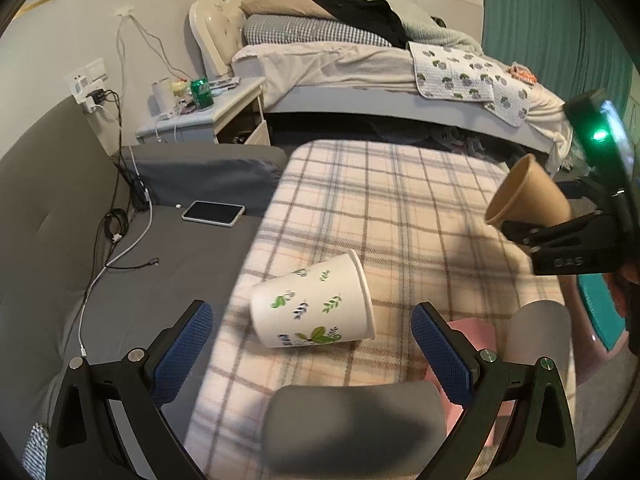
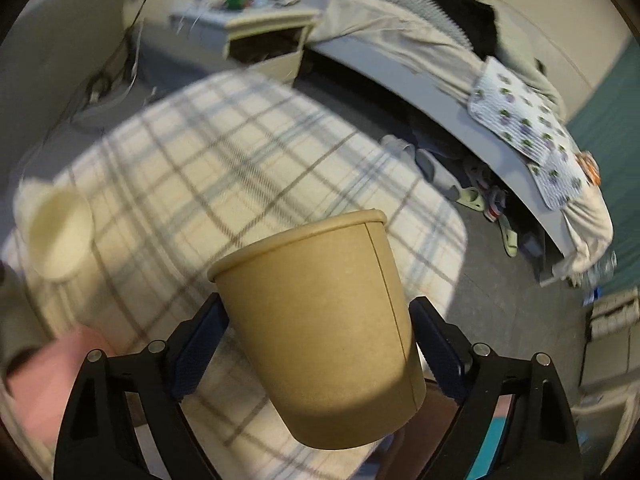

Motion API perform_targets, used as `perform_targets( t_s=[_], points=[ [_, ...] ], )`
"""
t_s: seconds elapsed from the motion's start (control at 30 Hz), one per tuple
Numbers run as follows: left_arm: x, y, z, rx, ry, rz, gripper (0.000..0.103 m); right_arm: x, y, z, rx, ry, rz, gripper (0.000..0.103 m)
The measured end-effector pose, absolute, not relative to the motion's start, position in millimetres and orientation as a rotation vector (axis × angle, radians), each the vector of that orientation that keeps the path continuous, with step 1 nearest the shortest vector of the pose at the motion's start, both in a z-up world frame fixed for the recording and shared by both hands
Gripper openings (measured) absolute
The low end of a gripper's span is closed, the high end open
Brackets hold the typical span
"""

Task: Flip cup upside down
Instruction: 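Lift the tan cup with the right gripper toward the left gripper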

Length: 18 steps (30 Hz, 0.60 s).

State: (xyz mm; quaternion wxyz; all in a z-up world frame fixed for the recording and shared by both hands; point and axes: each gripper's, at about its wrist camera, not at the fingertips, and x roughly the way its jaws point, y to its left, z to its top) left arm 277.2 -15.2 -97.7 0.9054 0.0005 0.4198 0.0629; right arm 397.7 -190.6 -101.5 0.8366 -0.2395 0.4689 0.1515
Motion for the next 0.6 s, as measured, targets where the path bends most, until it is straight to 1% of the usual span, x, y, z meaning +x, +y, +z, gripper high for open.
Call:
perform_targets(
  t_s=[0.2, 0.4, 0.5, 0.6],
  points=[
    [243.0, -1.7, -49.2, -0.003, 0.777, 0.136, 0.103, 349.9, -193.9, -32.6, -0.427, 0.934, 0.295, 0.091],
    [186.2, 9.6, -1.5, -0.007, 0.679, 0.114, 0.103, 262.2, -185.5, 37.4, -0.366, 0.897, 0.277, 0.091],
    [158.4, 11.9, 6.8, -0.011, 0.671, 0.108, 0.103, 209.3, -176.9, 53.1, -0.343, 0.893, 0.248, 0.091],
    [126.9, 18.7, 6.9, -0.013, 0.663, 0.099, 0.103, 160.2, -168.5, 49.3, -0.294, 0.914, 0.239, 0.091]
  ],
)
